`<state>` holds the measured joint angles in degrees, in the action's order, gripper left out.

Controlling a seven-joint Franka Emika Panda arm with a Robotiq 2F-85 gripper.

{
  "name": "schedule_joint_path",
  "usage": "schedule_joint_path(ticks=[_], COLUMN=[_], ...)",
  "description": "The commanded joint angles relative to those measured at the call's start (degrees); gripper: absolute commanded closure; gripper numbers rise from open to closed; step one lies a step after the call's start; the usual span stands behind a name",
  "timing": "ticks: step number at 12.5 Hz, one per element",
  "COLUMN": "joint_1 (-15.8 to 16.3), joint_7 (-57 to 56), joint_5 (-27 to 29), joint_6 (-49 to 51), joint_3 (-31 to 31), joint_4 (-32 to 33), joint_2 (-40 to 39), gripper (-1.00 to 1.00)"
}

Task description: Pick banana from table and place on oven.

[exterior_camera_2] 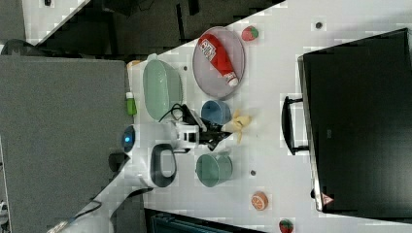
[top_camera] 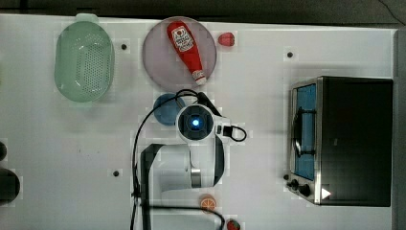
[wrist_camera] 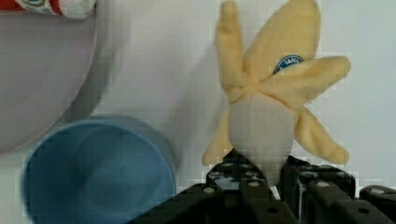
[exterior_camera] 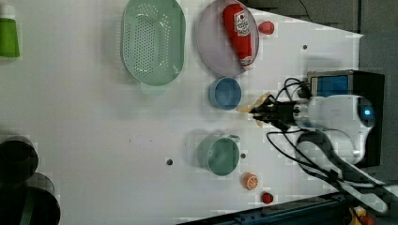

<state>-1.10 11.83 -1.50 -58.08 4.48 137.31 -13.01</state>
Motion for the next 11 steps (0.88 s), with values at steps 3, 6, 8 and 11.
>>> schedule_joint_path(ticks=[3, 6, 8, 11], joint_1=[-0.22, -0.51, -0.85, -1.46], joint_7=[2.04, 2.02, 1.69, -4.05], joint_5=[0.89, 0.89, 0.76, 0.74], joint_6=[23.88, 37.19, 39.82, 40.44], joint_3=[-1.81, -4.81, -8.2, -14.89], joint_4=[-11.75, -20.09, -23.99, -26.7], joint_2=[16.02, 19.48, 19.97, 19.59], gripper=[0.61, 0.61, 0.61, 0.61])
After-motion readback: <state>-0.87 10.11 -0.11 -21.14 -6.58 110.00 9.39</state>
